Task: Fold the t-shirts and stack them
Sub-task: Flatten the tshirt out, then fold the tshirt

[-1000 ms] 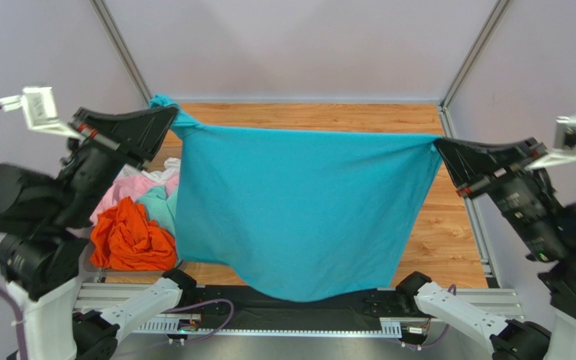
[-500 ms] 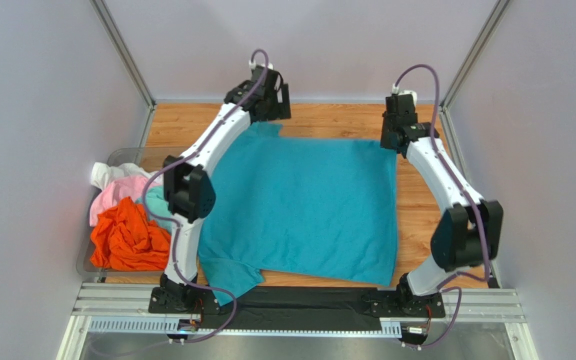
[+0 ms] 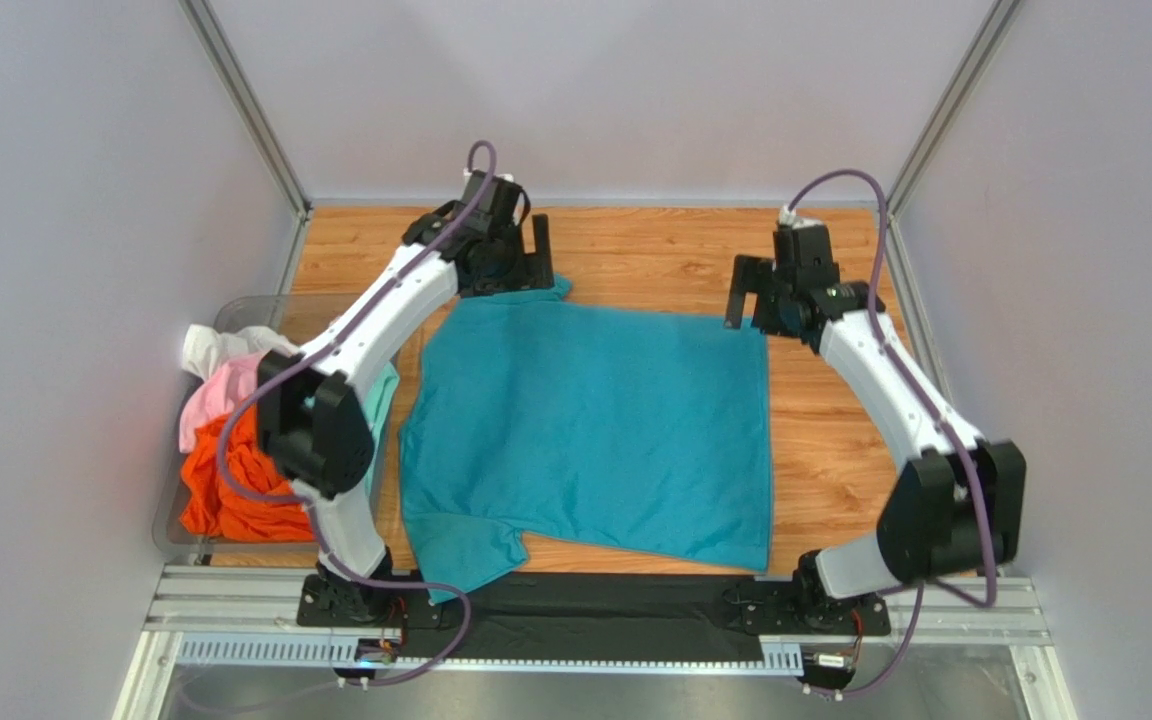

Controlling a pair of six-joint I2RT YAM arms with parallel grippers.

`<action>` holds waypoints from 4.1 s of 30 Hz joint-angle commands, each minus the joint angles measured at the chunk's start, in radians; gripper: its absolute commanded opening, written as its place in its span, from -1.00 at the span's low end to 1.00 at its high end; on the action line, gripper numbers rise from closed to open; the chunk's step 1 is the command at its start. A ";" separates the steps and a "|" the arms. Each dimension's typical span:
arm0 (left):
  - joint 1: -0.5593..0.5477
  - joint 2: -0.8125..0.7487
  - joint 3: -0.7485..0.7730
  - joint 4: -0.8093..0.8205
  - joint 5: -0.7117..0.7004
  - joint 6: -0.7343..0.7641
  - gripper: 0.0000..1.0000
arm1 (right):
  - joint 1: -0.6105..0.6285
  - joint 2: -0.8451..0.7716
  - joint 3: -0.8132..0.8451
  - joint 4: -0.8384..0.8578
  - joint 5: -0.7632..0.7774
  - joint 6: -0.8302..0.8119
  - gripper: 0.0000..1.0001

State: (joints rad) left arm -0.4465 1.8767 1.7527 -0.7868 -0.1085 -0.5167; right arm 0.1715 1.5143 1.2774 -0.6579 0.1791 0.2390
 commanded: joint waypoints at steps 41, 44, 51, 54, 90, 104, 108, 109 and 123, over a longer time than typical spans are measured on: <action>-0.006 -0.056 -0.552 0.281 0.101 -0.126 0.99 | 0.053 0.190 -0.251 0.182 -0.085 0.178 1.00; -0.006 0.030 -0.474 0.264 0.130 -0.128 0.99 | 0.019 0.277 -0.191 0.178 -0.104 0.180 1.00; -0.003 0.182 -0.300 0.219 0.136 -0.126 0.99 | -0.076 0.426 -0.012 0.136 -0.148 0.178 0.97; -0.003 0.275 -0.196 0.198 0.156 -0.117 0.99 | -0.101 0.507 0.092 0.109 -0.155 0.155 0.98; -0.103 -0.694 -0.882 0.077 0.072 -0.256 0.99 | -0.150 -0.564 -0.366 -0.049 -0.136 0.163 1.00; -0.189 -0.892 -1.193 0.104 0.133 -0.387 0.94 | -0.148 -0.652 -0.569 -0.062 -0.133 0.241 1.00; -0.189 -0.843 -1.197 0.158 0.176 -0.381 0.75 | -0.148 -0.651 -0.587 -0.055 -0.116 0.253 1.00; -0.189 -0.829 -1.200 0.187 0.190 -0.378 0.72 | -0.150 -0.649 -0.590 -0.057 -0.106 0.255 1.00; -0.210 -0.611 -1.202 0.265 0.176 -0.382 -0.14 | -0.150 -0.635 -0.621 -0.065 -0.056 0.267 0.98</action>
State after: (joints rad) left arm -0.6491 1.2308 0.5537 -0.5446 0.1009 -0.8928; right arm 0.0227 0.8719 0.6716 -0.7410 0.1009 0.4938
